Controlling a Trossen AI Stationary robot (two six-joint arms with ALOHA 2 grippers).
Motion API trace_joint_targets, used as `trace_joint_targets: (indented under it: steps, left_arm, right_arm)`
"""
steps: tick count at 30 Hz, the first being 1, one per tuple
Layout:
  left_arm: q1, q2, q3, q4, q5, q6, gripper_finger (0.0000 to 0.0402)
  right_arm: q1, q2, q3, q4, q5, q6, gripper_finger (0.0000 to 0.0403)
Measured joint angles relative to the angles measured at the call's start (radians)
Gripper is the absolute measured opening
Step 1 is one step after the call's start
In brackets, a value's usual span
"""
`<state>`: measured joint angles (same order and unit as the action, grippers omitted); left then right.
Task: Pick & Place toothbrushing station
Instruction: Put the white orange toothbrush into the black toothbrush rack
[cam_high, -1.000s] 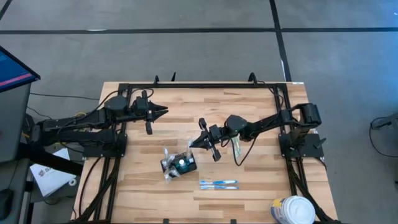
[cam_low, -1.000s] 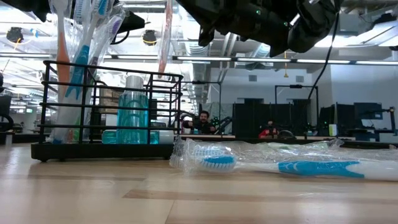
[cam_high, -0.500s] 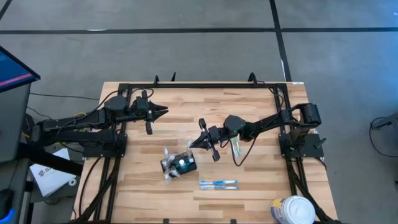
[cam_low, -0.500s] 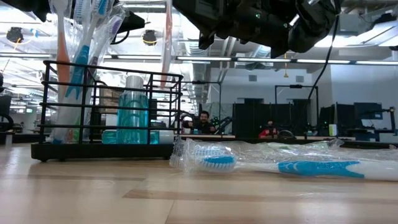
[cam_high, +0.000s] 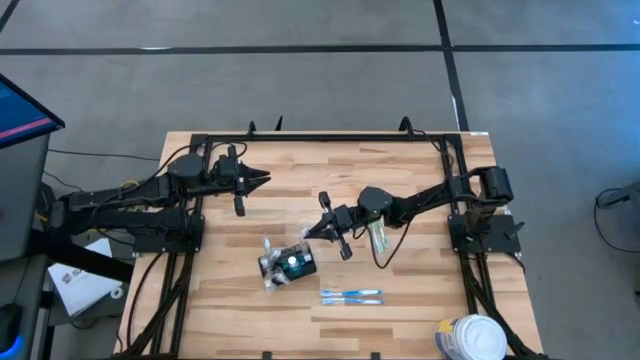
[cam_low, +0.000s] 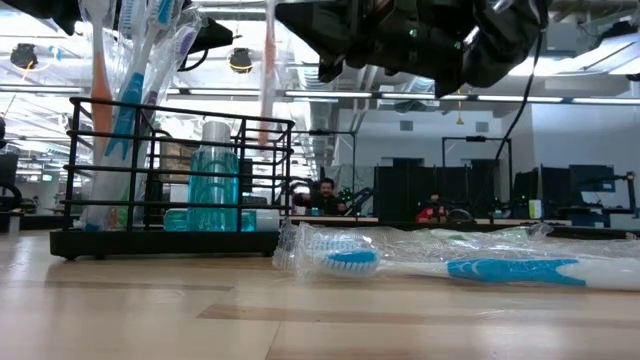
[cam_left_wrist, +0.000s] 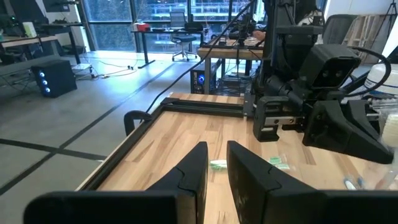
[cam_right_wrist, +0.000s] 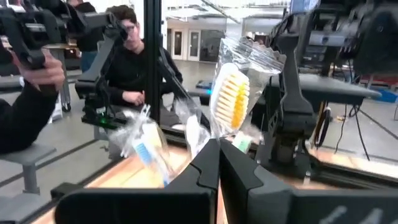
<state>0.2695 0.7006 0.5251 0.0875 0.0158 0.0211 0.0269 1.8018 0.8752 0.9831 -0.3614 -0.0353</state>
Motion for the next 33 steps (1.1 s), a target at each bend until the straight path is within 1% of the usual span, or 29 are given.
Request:
trace_joint_targets:
  steps: [4, 8, 11, 13, 16, 24, 33]
  left_arm:
    - [0.0, 0.0, 0.0, 0.0, 0.0, 0.0, 0.0053]
    - [0.0, 0.0, 0.0, 0.0, 0.0, 0.0, 0.0053]
    - [0.0, 0.001, 0.0, 0.0, 0.0, 0.0, 0.0053]
    - [0.0, 0.001, 0.0, 0.0, 0.0, 0.0, 0.0053]
    - [0.0, 0.002, 0.0, 0.0, 0.0, 0.0, 0.0053]
    - [0.0, 0.002, 0.0, 0.0, 0.0, 0.0, 0.0053]
    - [0.0, 0.002, 0.0, 0.0, 0.0, 0.0, 0.0053]
  right_arm:
    - [0.0, 0.065, -0.001, 0.094, -0.006, 0.018, 0.0]
    - [-0.008, 0.158, 0.0, 0.196, -0.008, 0.074, 0.0]
    - [-0.021, 0.202, 0.0, 0.259, -0.013, 0.11, 0.0]
    - [-0.031, 0.218, 0.0, 0.27, -0.033, 0.114, 0.0]
    - [-0.037, 0.235, 0.0, 0.28, -0.038, 0.115, 0.0]
    - [-0.035, 0.235, -0.001, 0.277, -0.06, 0.114, 0.0]
    - [-0.037, 0.235, -0.001, 0.207, -0.06, 0.114, 0.0]
